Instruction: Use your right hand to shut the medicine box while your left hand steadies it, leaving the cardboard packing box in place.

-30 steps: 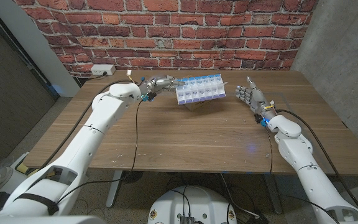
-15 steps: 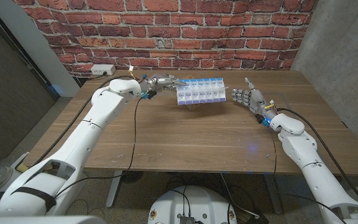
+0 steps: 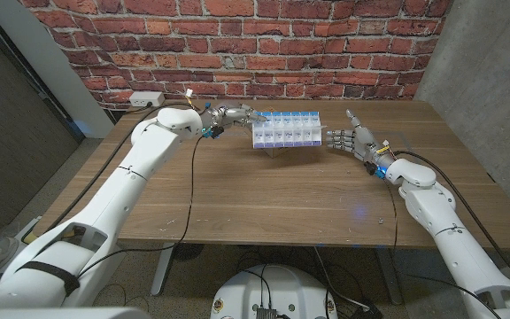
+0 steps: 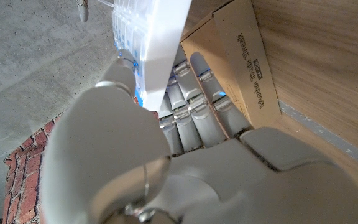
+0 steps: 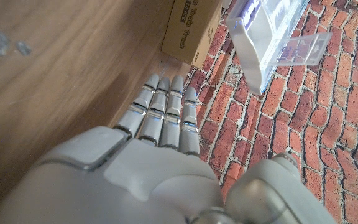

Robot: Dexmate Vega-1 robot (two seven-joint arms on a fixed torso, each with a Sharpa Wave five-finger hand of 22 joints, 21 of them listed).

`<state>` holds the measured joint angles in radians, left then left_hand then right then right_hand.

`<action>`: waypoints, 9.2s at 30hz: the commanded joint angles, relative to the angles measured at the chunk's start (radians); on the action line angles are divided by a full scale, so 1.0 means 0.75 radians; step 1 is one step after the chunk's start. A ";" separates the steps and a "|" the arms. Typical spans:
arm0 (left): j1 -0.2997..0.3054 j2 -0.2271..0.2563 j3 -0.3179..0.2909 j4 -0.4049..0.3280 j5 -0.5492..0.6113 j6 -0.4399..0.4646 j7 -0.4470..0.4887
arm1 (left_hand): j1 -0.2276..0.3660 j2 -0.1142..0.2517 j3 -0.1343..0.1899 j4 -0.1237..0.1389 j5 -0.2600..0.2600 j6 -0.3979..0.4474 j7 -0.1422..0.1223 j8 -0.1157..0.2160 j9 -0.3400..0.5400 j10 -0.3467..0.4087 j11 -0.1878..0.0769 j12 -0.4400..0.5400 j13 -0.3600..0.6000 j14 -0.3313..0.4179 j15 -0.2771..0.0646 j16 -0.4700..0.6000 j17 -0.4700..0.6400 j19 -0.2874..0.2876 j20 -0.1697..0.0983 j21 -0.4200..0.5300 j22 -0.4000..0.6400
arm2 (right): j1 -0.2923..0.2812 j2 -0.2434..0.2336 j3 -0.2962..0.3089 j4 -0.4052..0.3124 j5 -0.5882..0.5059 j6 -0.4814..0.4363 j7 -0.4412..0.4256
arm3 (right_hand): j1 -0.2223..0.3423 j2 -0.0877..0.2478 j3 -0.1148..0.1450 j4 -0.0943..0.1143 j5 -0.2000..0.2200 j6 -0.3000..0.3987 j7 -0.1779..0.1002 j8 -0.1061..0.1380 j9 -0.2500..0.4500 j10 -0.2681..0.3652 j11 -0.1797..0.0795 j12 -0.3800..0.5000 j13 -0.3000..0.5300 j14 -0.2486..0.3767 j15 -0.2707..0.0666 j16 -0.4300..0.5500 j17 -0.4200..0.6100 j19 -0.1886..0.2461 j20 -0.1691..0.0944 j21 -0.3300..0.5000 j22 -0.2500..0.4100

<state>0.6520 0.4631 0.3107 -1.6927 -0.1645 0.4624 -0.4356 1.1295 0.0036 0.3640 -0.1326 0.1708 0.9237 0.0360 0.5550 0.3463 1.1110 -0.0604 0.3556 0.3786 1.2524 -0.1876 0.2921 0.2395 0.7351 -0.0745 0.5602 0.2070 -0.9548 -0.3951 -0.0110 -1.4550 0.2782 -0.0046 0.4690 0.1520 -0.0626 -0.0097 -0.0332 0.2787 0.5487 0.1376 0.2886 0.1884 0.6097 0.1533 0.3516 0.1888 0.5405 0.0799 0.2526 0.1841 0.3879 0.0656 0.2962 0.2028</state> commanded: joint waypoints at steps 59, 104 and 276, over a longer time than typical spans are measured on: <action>-0.123 -0.086 0.106 0.011 0.161 0.108 -0.046 | 0.121 0.104 0.049 -0.005 0.005 0.056 0.029 -0.010 0.007 0.061 -0.048 -0.005 0.047 0.026 -0.034 0.002 0.014 -0.038 -0.066 0.063 -0.001 | 0.069 -0.163 -0.077 0.030 0.021 -0.066 0.337 | 0.117 0.038 -0.007 -0.058 0.022 -0.009 -0.005 -0.058 0.007 0.017 -0.018 -0.037 0.012 0.034 -0.022 -0.041 0.011 -0.023 0.005 -0.020 0.004; -0.090 -0.153 0.060 0.040 0.120 0.049 0.026 | 0.115 0.099 0.063 -0.002 0.006 0.056 0.024 -0.019 0.016 0.061 -0.057 -0.016 0.073 0.024 -0.035 -0.001 0.023 -0.051 -0.072 0.105 -0.006 | 0.112 0.010 -0.005 0.228 0.170 0.119 0.366 | 0.423 0.363 0.317 0.059 -0.068 0.235 -0.139 -0.034 0.012 0.295 -0.115 0.003 0.030 0.325 -0.203 0.043 0.054 0.032 -0.109 0.031 0.042; -0.041 -0.189 0.021 0.049 0.026 0.031 0.074 | 0.094 0.077 0.121 -0.002 0.008 0.069 0.026 -0.054 0.041 0.083 -0.056 -0.060 0.129 0.028 -0.036 0.003 0.050 -0.097 -0.067 0.235 -0.020 | 0.212 0.250 0.140 0.533 0.478 0.322 0.712 | 0.694 0.259 0.604 0.013 -0.150 0.531 -0.182 0.046 0.052 0.748 -0.281 0.122 0.224 0.745 -0.336 0.218 0.217 0.159 -0.164 0.618 0.068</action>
<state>0.6180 0.3196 0.3283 -1.6534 -0.1427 0.4863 -0.3859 1.1355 -0.0034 0.3820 -0.1146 0.1691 0.9398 0.0271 0.5108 0.3737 1.1195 -0.0588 0.3133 0.4708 1.2633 -0.1981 0.2913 0.2737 0.6693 -0.0659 0.7286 0.1907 -0.7791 -0.2221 0.0787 -1.0422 0.6166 0.2428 1.0271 0.6690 0.1171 0.4870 -0.0572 0.1776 0.8327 0.1146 0.3390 0.1973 1.0452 0.0836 0.4571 0.3459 1.0260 -0.0489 0.4277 0.3411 0.5217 -0.0483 0.7434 0.2489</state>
